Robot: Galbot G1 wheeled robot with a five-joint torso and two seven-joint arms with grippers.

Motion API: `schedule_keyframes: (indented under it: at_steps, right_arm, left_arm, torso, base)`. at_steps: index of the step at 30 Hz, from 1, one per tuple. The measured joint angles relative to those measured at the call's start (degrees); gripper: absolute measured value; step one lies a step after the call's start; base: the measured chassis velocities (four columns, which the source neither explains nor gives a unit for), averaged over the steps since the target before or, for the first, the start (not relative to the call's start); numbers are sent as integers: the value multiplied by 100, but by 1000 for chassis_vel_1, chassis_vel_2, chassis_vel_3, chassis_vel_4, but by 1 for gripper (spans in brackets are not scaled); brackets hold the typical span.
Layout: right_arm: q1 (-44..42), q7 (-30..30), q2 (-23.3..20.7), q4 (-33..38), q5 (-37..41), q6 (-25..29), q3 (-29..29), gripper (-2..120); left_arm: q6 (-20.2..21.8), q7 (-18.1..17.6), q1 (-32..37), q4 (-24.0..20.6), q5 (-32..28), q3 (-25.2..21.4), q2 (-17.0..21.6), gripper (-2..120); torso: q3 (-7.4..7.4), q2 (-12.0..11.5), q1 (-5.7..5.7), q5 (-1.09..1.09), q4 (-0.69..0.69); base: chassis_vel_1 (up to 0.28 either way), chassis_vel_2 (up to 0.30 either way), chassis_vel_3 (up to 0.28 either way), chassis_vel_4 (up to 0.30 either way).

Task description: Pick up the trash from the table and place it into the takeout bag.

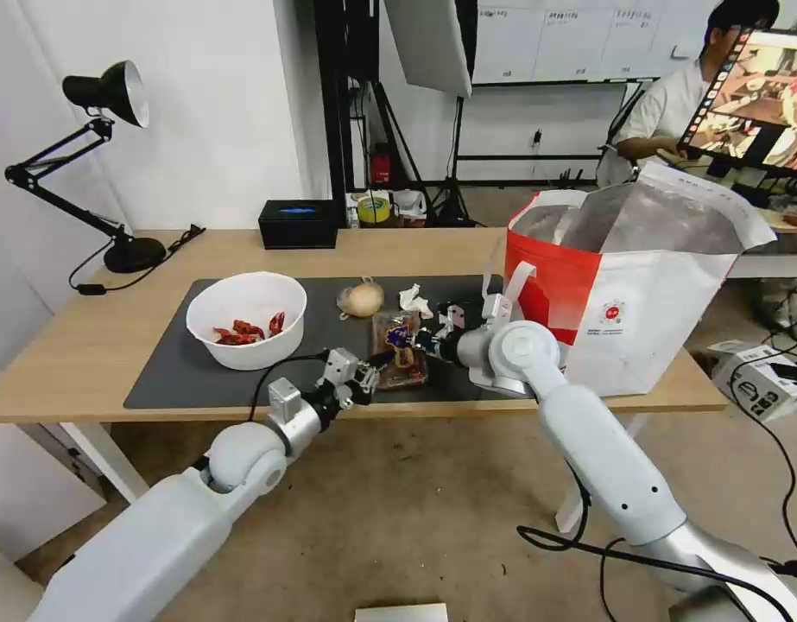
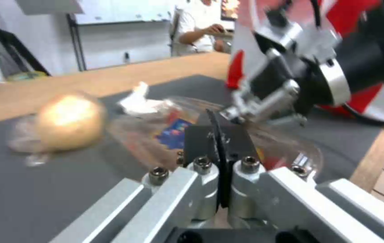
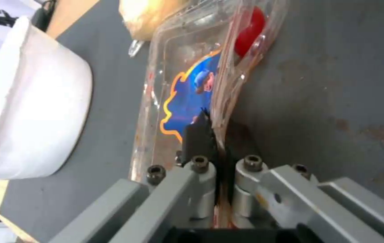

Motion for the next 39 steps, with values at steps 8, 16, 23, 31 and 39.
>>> schedule_keyframes:
  at_steps: [8, 16, 23, 31, 39]
  right_arm:
    - [-271, -462, -132, 344, -280, -4, 269, 0]
    - [-328, -1156, -441, 1224, -469, 344, 725, 0]
    - [109, -919, -674, 1744, -303, 1292, 1113, 0]
    - [694, -212, -962, 1756, -267, 2113, 1310, 0]
    - [639, 85, -1924, 1692, -1622, 2445, 1391, 0]
  left_arm:
    - [-218, 8, 1072, -470, 44, -890, 108, 2]
    - [-391, 23, 2025, -732, 175, -1503, -75, 33]
    - [-436, 52, 2448, -856, 194, -1816, -142, 60]
    - [-439, 46, 2496, -893, 200, -1850, -196, 85]
    - [-439, 35, 2367, -815, 203, -1657, -259, 100]
  torso:
    - [0, -1, 0, 0, -1]
    - [0, -1, 0, 0, -1]
    - [0, -1, -1, 0, -1]
    - [0, -1, 0, 0, -1]
    - [1, -1, 0, 2, -2]
  base:
    - [0, 0, 0, 0]
    - [0, 0, 0, 0]
    - [0, 0, 0, 0]
    - [0, 0, 0, 0]
    - [0, 0, 0, 0]
